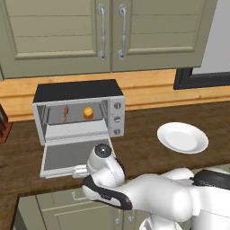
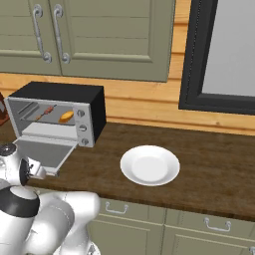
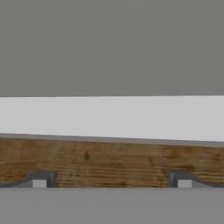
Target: Pick up the kebab skewer and baguette bread, and place them inside the toaster oven. Close the toaster oven door and start by setting the timer.
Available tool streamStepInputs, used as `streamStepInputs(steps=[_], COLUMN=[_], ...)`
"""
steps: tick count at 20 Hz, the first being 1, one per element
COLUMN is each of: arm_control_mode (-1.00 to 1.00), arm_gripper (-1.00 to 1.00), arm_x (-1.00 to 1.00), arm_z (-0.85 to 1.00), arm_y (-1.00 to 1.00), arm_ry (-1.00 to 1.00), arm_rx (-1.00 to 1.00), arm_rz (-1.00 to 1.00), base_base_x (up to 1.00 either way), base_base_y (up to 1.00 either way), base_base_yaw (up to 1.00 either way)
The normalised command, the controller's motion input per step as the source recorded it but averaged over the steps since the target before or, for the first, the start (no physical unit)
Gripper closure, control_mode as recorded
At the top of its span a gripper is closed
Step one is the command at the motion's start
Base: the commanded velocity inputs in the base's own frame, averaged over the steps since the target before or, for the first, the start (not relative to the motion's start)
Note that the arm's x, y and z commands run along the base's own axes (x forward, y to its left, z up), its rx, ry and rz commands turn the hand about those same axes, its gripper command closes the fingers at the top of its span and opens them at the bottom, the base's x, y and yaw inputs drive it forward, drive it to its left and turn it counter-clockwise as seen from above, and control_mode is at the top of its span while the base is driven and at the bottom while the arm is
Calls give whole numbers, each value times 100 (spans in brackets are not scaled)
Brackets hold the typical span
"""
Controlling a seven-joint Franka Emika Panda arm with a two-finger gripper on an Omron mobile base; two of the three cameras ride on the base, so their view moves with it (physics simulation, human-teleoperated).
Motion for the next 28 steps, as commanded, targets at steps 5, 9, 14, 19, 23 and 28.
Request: streamStepInputs(steps=[5, 9, 14, 19, 23, 28], arm_control_mode=[-100, -100, -100, -100, -100, -100], arm_gripper=[-100, -100, -100, -100, -100, -100], arm_x=[18, 24, 31, 22, 36, 55], arm_z=[-23, -12, -4, -2, 1, 31], arm_y=[0, 0, 0, 0, 0, 0], arm_ry=[0, 0, 0, -1, -9, -13], arm_rx=[0, 0, 0, 0, 0, 0], arm_rz=[0, 0, 0, 0, 0, 0], base_base_x=[0, 0, 0, 0, 0, 0], base_base_y=[0, 0, 0, 0, 0, 0], base_base_yaw=[0, 0, 0, 0, 0, 0])
